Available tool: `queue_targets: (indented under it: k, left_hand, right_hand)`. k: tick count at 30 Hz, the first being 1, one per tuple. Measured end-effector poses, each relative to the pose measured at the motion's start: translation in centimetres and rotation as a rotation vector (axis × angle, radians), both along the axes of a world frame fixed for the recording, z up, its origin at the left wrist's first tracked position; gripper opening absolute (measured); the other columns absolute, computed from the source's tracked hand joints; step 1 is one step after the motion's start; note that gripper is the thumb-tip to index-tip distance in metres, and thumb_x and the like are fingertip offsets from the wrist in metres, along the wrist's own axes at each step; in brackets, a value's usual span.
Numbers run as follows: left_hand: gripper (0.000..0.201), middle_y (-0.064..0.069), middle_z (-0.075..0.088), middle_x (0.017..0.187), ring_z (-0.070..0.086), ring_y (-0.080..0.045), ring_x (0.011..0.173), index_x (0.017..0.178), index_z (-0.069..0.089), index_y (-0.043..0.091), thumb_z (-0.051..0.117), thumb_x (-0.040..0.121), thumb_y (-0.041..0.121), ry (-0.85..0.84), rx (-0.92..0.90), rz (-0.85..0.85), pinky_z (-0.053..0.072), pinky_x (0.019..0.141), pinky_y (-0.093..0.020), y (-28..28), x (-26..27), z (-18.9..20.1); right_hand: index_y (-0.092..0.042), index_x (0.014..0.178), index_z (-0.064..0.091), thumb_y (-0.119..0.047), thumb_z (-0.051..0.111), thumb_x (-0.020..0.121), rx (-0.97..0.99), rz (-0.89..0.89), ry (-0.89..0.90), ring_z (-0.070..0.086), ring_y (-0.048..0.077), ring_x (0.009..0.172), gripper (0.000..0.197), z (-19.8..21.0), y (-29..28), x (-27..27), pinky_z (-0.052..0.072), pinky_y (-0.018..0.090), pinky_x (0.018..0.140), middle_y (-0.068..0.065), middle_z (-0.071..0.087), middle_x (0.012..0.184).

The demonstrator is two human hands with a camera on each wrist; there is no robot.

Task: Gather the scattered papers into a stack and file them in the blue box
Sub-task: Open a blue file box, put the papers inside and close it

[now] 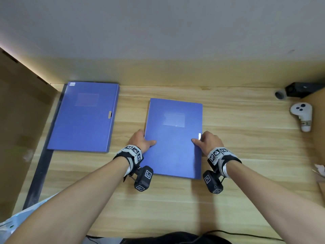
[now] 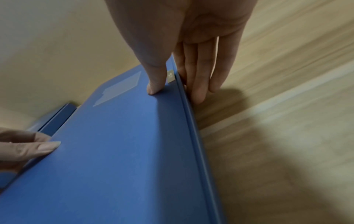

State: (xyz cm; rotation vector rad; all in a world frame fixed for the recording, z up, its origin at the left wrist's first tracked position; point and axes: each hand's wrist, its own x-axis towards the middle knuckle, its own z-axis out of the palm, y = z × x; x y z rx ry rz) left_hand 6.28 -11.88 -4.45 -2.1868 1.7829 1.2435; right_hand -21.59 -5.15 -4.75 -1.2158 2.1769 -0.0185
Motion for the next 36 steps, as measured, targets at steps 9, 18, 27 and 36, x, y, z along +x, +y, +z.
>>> queue_targets:
  k: [9, 18, 27, 36]
  left_hand:
    - [0.055, -0.006, 0.059, 0.124, 0.060, -0.031, 0.107, 0.121, 0.051, 0.014, 0.072, 0.077, 0.038, 0.020, -0.108, 0.095, 0.053, 0.087, -0.045, -1.4, 4.2, 2.9]
    - [0.051, -0.006, 0.061, 0.125, 0.060, -0.033, 0.109, 0.123, 0.050, 0.015, 0.070, 0.081, 0.037, 0.031, -0.120, 0.129, 0.051, 0.090, -0.043, -4.6, 12.2, 5.1]
    - [0.050, -0.003, 0.065, 0.127, 0.066, -0.030, 0.107, 0.132, 0.051, 0.021, 0.068, 0.084, 0.024, 0.142, -0.161, 0.273, 0.055, 0.092, -0.045, -9.1, 23.6, 7.8]
    - [0.059, -0.006, 0.062, 0.129, 0.063, -0.027, 0.107, 0.140, 0.047, 0.017, 0.065, 0.086, 0.004, 0.251, -0.126, 0.391, 0.051, 0.085, -0.035, -11.6, 30.9, 6.2]
  right_hand:
    - [-0.020, 0.114, 0.062, -0.041, 0.074, 0.077, -0.210, -0.245, -0.242, 0.064, 0.027, 0.101, 0.045, 1.7, -1.3, 6.2, 0.049, 0.037, 0.092, 0.001, 0.073, 0.100]
    - [-0.016, 0.135, 0.054, -0.035, 0.074, 0.081, -0.297, -0.214, -0.292, 0.066, 0.023, 0.107, 0.061, 4.0, -4.9, 12.1, 0.048, 0.036, 0.098, 0.001, 0.076, 0.102]
    - [-0.020, 0.098, 0.076, -0.053, 0.068, 0.054, -0.292, -0.210, -0.480, 0.075, 0.019, 0.081, 0.056, 2.1, -12.6, 22.8, 0.059, 0.042, 0.084, -0.002, 0.078, 0.080]
    - [-0.017, 0.098, 0.076, -0.040, 0.072, 0.064, -0.264, -0.197, -0.560, 0.074, 0.021, 0.078, 0.042, -0.2, -15.7, 31.4, 0.059, 0.043, 0.084, -0.003, 0.077, 0.075]
